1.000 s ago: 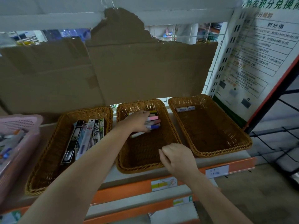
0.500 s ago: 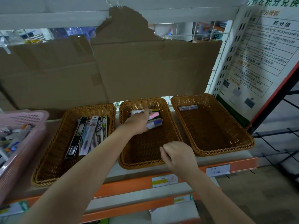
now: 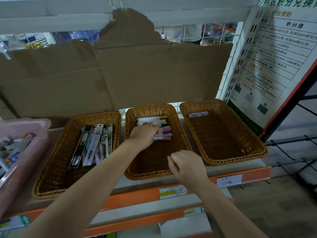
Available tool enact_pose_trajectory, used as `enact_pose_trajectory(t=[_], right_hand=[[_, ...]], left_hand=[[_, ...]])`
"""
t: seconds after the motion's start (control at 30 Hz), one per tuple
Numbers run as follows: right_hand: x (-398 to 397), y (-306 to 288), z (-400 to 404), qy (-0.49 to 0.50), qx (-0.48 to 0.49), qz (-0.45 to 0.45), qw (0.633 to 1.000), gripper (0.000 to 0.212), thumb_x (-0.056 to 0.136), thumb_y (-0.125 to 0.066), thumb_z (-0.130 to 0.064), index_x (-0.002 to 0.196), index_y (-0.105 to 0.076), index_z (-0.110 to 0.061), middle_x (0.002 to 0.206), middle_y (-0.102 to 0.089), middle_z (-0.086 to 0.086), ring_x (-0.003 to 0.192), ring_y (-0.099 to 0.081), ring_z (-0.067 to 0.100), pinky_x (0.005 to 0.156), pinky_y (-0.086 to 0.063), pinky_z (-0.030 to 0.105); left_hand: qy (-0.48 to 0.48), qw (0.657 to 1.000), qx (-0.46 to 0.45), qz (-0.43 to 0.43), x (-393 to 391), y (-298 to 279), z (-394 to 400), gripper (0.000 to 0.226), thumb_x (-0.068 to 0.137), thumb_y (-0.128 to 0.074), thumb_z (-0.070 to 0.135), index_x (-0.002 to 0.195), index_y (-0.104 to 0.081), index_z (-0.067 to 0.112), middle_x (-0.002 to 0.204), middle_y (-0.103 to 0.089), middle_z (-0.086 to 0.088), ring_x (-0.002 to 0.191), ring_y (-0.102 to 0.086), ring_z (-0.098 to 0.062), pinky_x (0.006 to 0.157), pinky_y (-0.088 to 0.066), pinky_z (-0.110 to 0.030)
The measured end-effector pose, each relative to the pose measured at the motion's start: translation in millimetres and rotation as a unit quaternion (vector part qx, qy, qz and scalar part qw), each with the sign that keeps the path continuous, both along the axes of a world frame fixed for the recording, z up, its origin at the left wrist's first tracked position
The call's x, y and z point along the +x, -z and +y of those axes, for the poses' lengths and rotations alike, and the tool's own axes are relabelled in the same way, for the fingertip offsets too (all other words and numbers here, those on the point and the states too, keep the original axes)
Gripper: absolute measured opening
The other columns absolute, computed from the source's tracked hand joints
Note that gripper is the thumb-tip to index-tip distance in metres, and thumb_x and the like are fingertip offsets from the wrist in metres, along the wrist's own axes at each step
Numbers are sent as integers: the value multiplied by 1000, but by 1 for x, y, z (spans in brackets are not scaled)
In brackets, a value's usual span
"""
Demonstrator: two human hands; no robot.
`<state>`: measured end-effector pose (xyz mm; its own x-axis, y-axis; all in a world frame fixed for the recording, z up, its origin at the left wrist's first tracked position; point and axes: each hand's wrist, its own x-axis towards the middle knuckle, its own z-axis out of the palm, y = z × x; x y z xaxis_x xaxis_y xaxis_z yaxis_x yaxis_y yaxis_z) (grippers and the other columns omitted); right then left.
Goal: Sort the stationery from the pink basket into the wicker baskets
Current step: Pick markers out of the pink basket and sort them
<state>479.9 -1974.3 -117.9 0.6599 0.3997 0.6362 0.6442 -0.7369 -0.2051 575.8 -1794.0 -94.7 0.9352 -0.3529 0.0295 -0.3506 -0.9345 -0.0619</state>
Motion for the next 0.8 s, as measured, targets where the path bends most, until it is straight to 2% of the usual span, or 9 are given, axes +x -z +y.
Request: enact_pose_trajectory(t=[0.13,0.27,0.5,0.67,0.8], right_hand=[[0,1,0,-1,2,-3,1000,38,90,-45,-20,52,-46,-15,47,-42,-4,43,-39,10,45,-28,20],[1,1,1,-1,6,-3,1000,38,90,-46,-19,53,-43,-16,47,-40,-4,43,-37,10,46,-25,19],[0,1,1,4,-10,11,1000,36,91,-45,-20,54,-44,-17,49,-41,-5,45,-39,10,48,-25,19],[-1,-6,-1,-15,-56,52,997,36,91,-48,-19,55,-45,-14,49,-45,-1,46,-39,12,47,-27,23],[-2,-13,-2,-15,-103,116,988,35,98,-45,-21,63,-43,-15,59,-44,-1,57,-39,13,55,-25,24]], left_hand=[[-5,1000,-13,-24,1,-1,0,29,89,-57,18,117,-50,18,115,-54,-4,105,-51,-23,69,-41,-30],[10,999,-12,-46,-4,5,1,28,89,-59,27,114,-50,19,112,-55,-3,103,-52,-21,64,-36,-27],[23,998,-16,-49,-10,8,9,24,92,-53,37,107,-53,18,113,-56,-2,105,-52,-20,69,-42,-28],[-17,998,-15,-60,-26,3,6,25,95,-47,36,107,-55,15,109,-58,-5,101,-55,-23,67,-42,-31],[-82,995,-22,-61,-55,0,4,24,96,-45,37,102,-57,17,102,-61,-4,92,-56,-20,63,-39,-29]])
